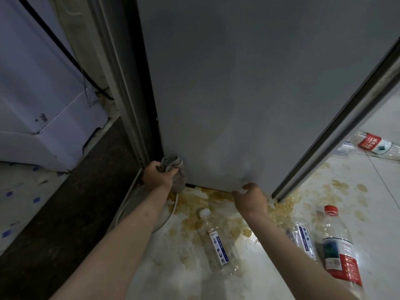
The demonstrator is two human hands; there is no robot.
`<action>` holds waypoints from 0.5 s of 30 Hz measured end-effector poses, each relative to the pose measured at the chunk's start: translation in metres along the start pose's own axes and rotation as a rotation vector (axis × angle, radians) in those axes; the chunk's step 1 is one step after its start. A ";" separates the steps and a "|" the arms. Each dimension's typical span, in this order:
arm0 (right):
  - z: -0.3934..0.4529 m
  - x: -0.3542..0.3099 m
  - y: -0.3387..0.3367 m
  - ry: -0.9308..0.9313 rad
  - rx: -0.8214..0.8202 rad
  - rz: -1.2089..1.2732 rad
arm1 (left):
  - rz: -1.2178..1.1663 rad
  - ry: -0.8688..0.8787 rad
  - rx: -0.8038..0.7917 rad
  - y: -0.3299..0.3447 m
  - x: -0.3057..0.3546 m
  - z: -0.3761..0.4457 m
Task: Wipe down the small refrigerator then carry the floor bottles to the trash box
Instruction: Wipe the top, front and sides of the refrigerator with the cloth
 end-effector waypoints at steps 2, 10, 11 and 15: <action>0.002 -0.001 0.005 -0.024 -0.004 -0.018 | 0.036 0.009 -0.016 0.002 -0.007 0.003; 0.003 0.000 0.018 -0.080 -0.030 -0.083 | 0.087 0.006 -0.032 0.007 -0.021 0.009; 0.003 0.000 0.018 -0.082 -0.033 -0.087 | 0.080 0.005 -0.030 0.007 -0.021 0.009; 0.000 0.003 0.015 -0.072 -0.054 -0.096 | 0.045 -0.005 -0.010 0.002 -0.017 0.004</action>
Point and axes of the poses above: each hand's wrist, its own z-axis towards the middle knuckle, its own y-axis out of the palm, x = y × z, the point moved 8 cm from there along z, towards the middle knuckle, and after that the axes turned 11 degrees about y, right-handed, at the moved point
